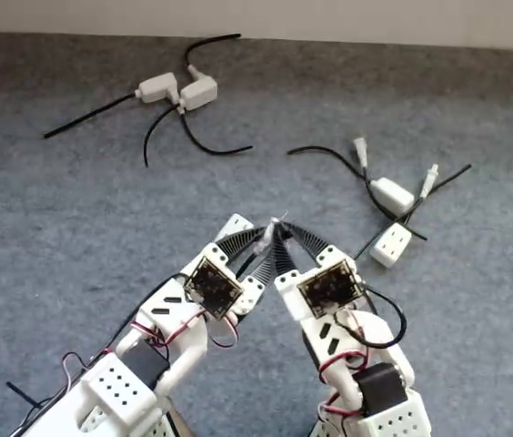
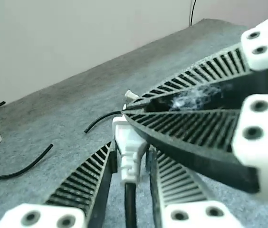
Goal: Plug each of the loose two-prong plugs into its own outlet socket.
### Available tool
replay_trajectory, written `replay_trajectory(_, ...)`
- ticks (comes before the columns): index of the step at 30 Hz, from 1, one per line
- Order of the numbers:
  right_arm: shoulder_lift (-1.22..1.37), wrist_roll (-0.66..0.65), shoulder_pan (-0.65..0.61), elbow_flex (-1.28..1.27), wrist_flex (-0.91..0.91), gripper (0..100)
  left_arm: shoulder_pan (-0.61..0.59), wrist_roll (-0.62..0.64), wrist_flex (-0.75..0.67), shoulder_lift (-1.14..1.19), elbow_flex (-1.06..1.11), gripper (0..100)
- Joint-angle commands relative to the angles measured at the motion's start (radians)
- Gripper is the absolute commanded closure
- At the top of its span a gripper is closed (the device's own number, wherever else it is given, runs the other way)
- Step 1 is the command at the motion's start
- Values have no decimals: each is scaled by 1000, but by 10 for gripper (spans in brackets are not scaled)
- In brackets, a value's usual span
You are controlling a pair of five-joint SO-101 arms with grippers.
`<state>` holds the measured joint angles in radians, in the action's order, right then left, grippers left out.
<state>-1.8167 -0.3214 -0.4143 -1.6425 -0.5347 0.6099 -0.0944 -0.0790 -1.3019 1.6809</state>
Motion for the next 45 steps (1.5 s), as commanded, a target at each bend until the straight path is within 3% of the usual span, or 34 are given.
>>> replay_trajectory(1, 5, -25, 79, -77, 12, 991, 13, 8, -23, -18, 21, 995)
replay_trajectory(15, 5, -21, 208, -156, -10, 991, 13, 8, -23, -19, 21, 995)
replay_trajectory(20, 4, -2, 182, 8, -85, 991, 13, 8, -23, -19, 21, 995)
replay_trajectory(26, 4, 58, 12, 323, -234, 991, 13, 6, -23, -15, 21, 995)
replay_trajectory(29, 5, 58, -45, 338, -246, 991, 13, 6, -23, -12, 21, 995)
replay_trajectory(35, -4, 58, 81, 269, -268, 991, -61, 11, -21, -10, 7, 994)
replay_trajectory(37, -4, 61, 163, 246, -268, 991, -108, 34, 43, -10, -35, 994)
replay_trajectory(41, 4, 206, 341, 163, -269, 991, -225, 160, 388, -8, -243, 993)
replay_trajectory(45, 2, 258, 461, 39, -269, 991, -265, 161, 652, -7, -443, 993)
